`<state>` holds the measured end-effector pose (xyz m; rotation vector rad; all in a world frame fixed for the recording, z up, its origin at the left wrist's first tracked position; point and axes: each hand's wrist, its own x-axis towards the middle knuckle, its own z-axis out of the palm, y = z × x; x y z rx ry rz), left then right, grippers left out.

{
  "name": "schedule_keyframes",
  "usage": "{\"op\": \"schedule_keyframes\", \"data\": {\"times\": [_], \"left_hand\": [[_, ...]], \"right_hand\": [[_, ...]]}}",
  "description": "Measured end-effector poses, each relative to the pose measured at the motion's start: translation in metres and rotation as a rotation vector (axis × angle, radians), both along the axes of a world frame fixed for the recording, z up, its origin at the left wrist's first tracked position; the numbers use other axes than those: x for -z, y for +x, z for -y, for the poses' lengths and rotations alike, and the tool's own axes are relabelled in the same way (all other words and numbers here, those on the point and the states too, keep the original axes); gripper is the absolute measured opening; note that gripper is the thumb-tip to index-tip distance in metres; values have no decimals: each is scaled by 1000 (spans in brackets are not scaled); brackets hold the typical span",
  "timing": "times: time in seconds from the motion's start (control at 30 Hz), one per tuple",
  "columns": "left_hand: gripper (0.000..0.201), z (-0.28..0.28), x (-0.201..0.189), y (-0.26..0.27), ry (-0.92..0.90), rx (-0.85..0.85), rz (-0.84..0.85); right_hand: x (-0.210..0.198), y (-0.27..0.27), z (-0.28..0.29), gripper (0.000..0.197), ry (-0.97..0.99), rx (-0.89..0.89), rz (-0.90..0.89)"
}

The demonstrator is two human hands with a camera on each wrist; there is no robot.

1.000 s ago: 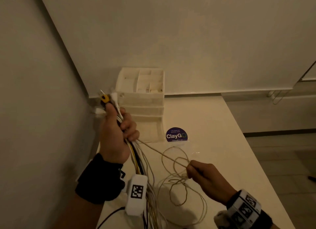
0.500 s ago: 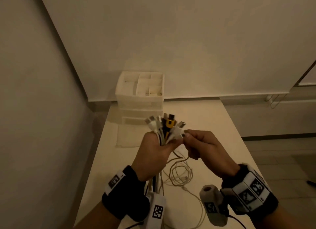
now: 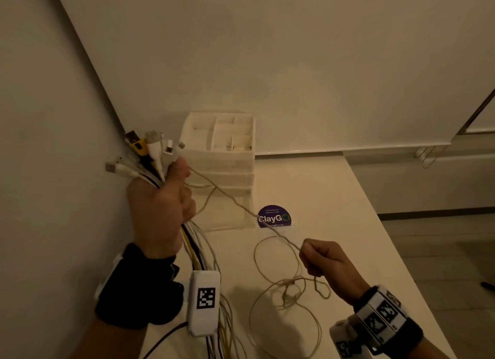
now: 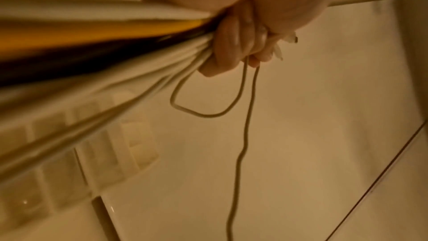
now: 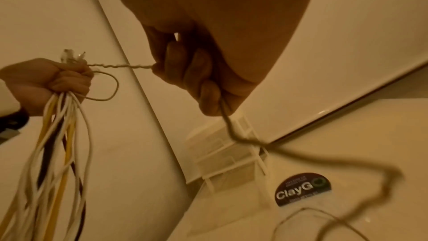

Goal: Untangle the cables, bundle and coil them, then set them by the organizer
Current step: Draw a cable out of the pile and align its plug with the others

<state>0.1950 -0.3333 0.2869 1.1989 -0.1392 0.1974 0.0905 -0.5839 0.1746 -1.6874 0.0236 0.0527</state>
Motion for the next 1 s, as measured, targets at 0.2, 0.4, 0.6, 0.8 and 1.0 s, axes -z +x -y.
{"op": "schedule_keyframes", "data": {"times": [0.2, 0.4, 0.6, 0.8, 1.0], "left_hand": [[36, -6, 13, -3, 104, -186, -26], [19, 14, 12, -27, 283, -100, 167], [22, 48, 20, -36, 612, 278, 198], [12, 37, 15, -24, 417, 1, 133], [34, -8, -4, -1, 184, -168, 133]], "right_hand": [[-3, 4, -5, 38, -125, 78, 59], [-55, 22, -13, 41, -272, -117, 65], [-106, 39, -28, 33, -75, -222, 147], [-80, 52, -18, 30, -194, -223, 144], [-5, 54, 15, 44, -254, -8, 73]]}}
